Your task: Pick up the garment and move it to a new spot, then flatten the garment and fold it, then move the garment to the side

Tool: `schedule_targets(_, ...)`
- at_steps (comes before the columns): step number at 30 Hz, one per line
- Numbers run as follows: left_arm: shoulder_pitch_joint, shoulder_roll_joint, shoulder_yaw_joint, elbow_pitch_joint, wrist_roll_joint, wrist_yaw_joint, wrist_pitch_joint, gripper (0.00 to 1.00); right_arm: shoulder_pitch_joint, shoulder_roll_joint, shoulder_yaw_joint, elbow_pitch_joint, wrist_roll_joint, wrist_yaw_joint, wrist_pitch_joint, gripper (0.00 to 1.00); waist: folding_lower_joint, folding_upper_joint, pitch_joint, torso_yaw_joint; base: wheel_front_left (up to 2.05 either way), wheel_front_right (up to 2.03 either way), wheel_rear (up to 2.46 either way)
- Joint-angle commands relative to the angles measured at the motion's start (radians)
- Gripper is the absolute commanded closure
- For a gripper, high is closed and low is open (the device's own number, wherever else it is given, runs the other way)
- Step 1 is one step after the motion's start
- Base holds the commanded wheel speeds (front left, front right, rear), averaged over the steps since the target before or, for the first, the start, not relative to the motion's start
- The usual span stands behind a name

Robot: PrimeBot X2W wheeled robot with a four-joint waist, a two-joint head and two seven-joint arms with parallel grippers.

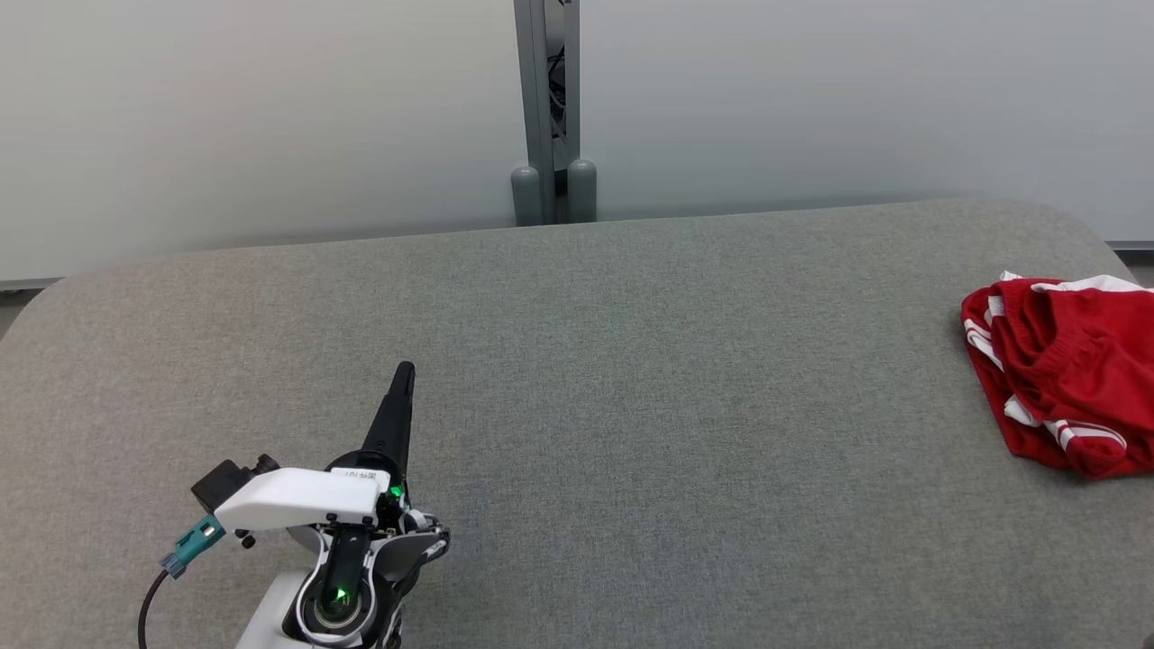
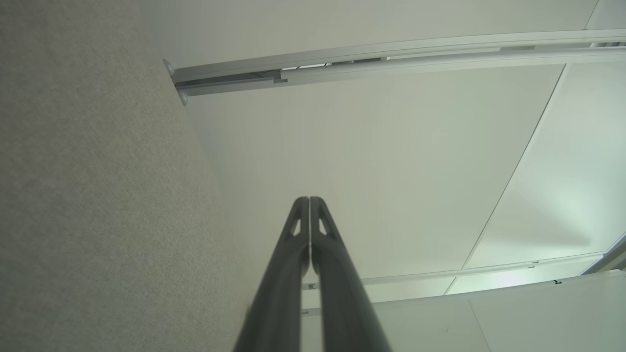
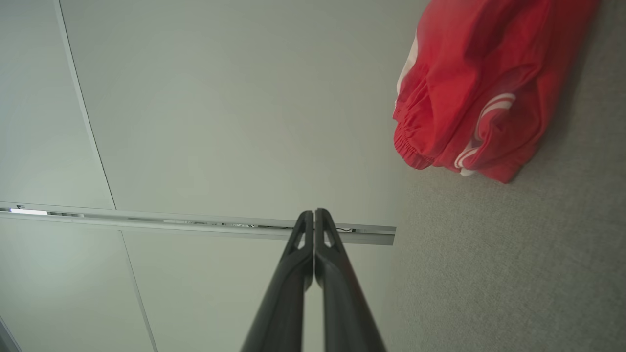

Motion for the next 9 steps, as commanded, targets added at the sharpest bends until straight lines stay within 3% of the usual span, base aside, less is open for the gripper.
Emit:
schedule_targets(1,-0.016,0.005,0.002,-0.001,-0.005,-0.004,0.0,1.0,0.009,-0.007,-0.002,-0.004,0.007,0.001,-0.002,1.0,0.0,-0.0001,0.0,0.0,0.0,0.0,0.0)
schedule_targets(9,-0.016,0.005,0.002,-0.001,-0.005,-0.004,0.0,1.0,0.01,-0.008,0.001,-0.004,0.009,0.001,-0.004,1.0,0.0,-0.0001,0.0,0.0,0.0,0.0,0.0)
